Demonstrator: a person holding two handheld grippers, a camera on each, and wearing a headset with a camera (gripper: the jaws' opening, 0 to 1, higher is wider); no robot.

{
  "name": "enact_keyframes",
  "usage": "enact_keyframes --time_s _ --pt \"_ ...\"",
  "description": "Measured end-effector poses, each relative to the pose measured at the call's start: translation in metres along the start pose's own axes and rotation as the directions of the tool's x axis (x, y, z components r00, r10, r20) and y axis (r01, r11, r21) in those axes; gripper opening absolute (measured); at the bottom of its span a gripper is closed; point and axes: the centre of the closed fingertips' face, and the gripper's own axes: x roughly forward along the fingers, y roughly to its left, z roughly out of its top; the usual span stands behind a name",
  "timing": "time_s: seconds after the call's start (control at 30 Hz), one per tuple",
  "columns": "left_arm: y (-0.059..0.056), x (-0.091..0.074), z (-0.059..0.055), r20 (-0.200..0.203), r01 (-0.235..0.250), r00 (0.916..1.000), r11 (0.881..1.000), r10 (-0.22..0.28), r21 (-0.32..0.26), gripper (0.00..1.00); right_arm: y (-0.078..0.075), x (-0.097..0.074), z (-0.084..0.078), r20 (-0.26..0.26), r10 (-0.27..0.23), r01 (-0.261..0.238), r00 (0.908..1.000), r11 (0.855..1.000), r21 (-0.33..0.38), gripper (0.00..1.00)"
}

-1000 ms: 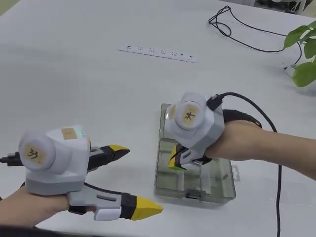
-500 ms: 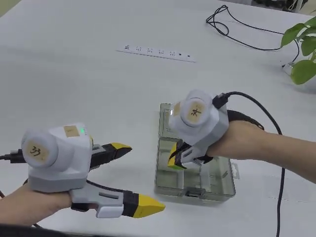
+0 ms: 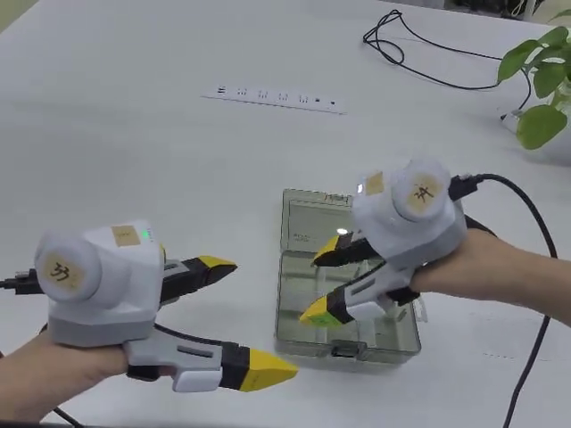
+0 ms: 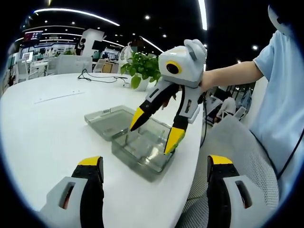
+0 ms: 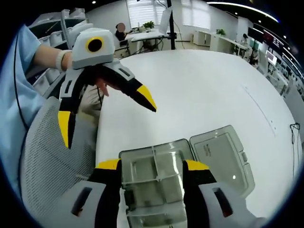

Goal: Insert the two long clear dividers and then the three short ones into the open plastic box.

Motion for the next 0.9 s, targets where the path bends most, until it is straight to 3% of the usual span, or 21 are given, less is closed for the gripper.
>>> enact_keyframes --time_s 0.2,0.37,0.67,0.77,0.9 --pt "0.001 -0.002 0.011 0.019 -0.006 0.9998 1.0 0.006 0.01 0.92 0.005 -0.005 -0.001 0.034 -0.02 0.02 0.9992 1.0 0.009 0.74" --pt "0.003 -0.003 0.013 0.018 -0.014 0.9997 1.0 0.014 0.015 0.92 0.007 -0.011 0.0 0.082 -0.04 0.038 0.9959 0.999 0.021 0.9" --pt "0.003 -0.005 0.013 0.006 -0.027 0.9996 0.999 0.026 0.021 0.92 -0.001 -0.033 -0.017 0.116 -0.112 0.104 0.9869 0.992 0.073 1.0" --pt "0.003 -0.005 0.016 0.008 -0.03 0.9995 0.999 0.03 0.026 0.92 -0.008 -0.046 -0.03 0.106 -0.135 0.125 0.9852 0.988 0.091 1.0" --pt "0.004 -0.005 0.017 0.007 -0.035 0.9994 0.999 0.035 0.031 0.92 -0.022 -0.068 -0.051 0.095 -0.197 0.185 0.9759 0.975 0.121 1.0"
